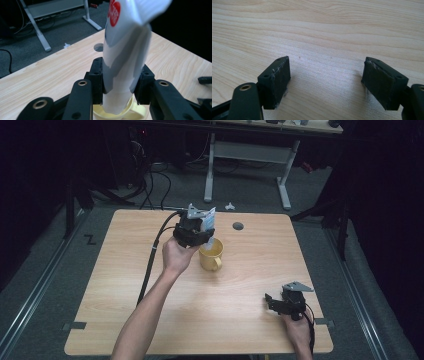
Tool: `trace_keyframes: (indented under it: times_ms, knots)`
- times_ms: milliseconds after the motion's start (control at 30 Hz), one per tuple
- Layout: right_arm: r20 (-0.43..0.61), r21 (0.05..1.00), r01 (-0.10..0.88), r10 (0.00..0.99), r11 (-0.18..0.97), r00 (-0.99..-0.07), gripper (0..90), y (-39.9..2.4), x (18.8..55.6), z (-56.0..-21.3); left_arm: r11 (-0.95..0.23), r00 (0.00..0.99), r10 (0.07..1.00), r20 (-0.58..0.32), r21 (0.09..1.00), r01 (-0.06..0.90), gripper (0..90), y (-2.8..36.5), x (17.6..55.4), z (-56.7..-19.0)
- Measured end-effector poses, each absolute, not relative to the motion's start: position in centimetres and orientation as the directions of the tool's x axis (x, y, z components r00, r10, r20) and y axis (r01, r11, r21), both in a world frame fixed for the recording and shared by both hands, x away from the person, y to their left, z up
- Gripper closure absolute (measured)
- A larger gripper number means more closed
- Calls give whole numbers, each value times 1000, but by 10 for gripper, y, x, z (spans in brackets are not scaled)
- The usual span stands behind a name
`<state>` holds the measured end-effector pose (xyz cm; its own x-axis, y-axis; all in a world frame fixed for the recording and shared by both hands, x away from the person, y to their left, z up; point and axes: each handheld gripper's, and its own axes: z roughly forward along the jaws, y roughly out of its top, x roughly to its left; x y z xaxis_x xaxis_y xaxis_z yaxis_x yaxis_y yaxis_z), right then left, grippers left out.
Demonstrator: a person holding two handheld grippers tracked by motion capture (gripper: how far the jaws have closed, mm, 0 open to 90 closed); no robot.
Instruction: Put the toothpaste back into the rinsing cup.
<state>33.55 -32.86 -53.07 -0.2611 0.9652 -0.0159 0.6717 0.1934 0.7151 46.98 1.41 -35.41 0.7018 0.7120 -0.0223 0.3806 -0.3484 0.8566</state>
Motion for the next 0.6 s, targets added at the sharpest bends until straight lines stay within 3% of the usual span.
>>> trace_keyframes:
  times_ms: [600]
  knots:
    - [-16, 715, 672, 965, 194, -261, 226, -329, 335, -531, -347, 694, 720, -31, 849, 398, 658, -2, 485, -367]
